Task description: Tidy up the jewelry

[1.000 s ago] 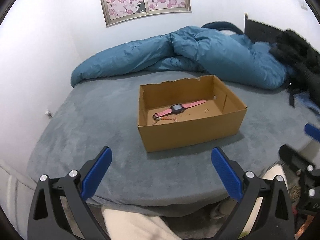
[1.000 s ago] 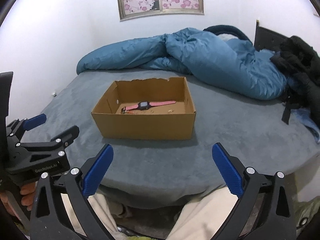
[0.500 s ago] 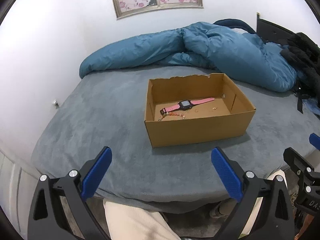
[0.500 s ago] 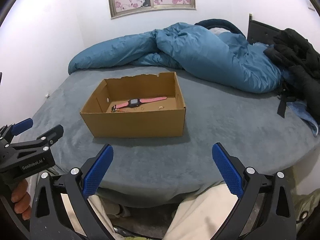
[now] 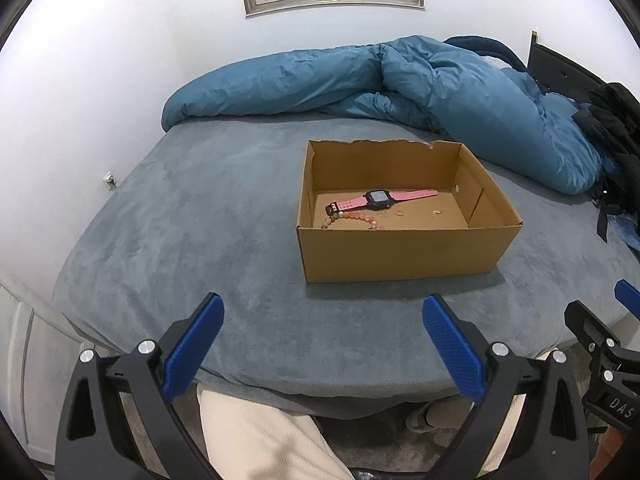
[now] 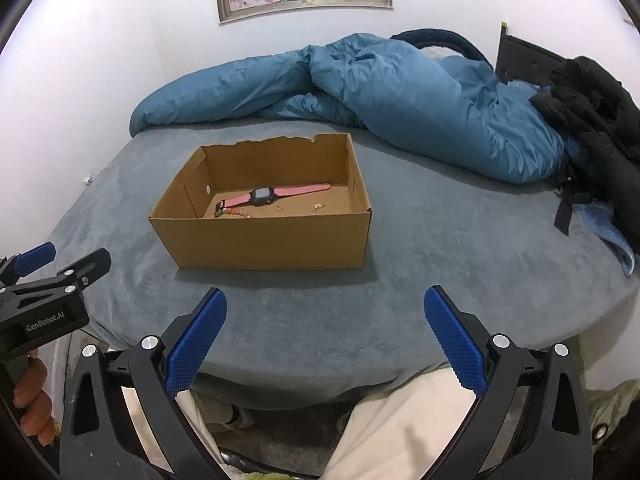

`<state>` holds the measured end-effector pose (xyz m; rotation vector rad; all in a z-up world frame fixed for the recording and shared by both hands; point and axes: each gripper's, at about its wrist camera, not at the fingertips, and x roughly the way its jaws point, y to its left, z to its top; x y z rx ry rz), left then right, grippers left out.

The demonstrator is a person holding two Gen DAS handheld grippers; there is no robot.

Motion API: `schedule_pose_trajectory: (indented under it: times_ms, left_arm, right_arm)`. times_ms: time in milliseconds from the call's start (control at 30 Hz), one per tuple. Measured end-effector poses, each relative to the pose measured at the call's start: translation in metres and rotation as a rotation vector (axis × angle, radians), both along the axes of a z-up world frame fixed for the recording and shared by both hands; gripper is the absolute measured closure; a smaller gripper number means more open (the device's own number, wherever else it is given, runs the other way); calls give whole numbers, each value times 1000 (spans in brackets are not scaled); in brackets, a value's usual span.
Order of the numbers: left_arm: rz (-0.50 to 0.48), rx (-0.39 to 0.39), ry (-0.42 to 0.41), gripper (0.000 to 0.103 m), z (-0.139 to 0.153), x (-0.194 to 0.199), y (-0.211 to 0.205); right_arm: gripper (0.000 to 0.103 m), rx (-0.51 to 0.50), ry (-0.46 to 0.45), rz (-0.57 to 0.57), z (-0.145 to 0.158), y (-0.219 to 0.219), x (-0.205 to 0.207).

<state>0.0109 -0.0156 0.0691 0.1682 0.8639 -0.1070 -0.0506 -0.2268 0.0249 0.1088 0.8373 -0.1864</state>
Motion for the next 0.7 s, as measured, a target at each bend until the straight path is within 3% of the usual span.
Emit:
schedule_pose_trajectory:
  times_ms: [700]
  left_arm:
    - [69,-7,36,6,-8,7,19]
  right_arm:
    - [8,-13,53,-6,-9,6,6]
